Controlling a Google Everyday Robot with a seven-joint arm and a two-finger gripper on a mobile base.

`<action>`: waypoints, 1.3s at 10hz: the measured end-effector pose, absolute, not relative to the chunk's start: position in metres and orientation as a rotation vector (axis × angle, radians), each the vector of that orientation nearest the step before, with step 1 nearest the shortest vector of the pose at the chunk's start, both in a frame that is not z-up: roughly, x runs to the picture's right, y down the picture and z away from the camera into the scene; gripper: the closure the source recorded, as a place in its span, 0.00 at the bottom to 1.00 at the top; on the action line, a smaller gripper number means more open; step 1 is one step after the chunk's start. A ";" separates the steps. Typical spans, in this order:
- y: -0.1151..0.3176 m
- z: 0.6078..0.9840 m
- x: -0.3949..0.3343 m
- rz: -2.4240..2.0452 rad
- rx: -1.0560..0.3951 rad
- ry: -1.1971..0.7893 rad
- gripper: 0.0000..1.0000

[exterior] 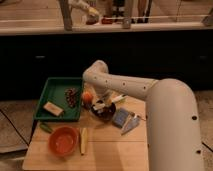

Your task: Wipe purple bowl with brush

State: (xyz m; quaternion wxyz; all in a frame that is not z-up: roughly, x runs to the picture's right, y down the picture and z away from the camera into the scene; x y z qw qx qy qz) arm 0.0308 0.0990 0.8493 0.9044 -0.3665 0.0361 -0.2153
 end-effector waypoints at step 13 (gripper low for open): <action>0.073 0.870 0.045 -0.371 -0.747 0.133 0.98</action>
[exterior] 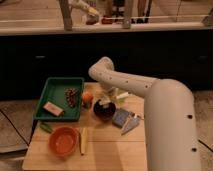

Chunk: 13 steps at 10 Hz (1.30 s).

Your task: Wipe purple bowl with brush

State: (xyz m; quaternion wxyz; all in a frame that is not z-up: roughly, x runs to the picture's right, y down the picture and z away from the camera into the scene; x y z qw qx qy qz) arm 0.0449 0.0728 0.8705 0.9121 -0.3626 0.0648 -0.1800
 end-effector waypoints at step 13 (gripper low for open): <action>0.087 0.850 0.074 -0.431 -0.750 0.150 0.98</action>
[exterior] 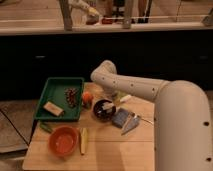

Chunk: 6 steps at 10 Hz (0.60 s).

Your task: Wipe purple bowl with brush

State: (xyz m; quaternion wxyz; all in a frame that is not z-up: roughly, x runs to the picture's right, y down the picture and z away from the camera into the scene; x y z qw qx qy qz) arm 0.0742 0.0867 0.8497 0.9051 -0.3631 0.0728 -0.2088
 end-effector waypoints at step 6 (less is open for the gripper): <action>0.095 0.858 0.039 -0.517 -0.768 0.124 0.98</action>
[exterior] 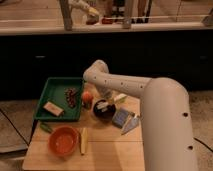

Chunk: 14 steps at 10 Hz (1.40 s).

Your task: Wipe purple bowl with brush

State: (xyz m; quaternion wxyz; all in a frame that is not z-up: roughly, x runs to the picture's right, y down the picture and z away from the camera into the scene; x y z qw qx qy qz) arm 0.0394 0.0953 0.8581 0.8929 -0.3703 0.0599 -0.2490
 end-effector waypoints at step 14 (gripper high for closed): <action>0.082 0.859 0.060 -0.512 -0.803 0.093 0.98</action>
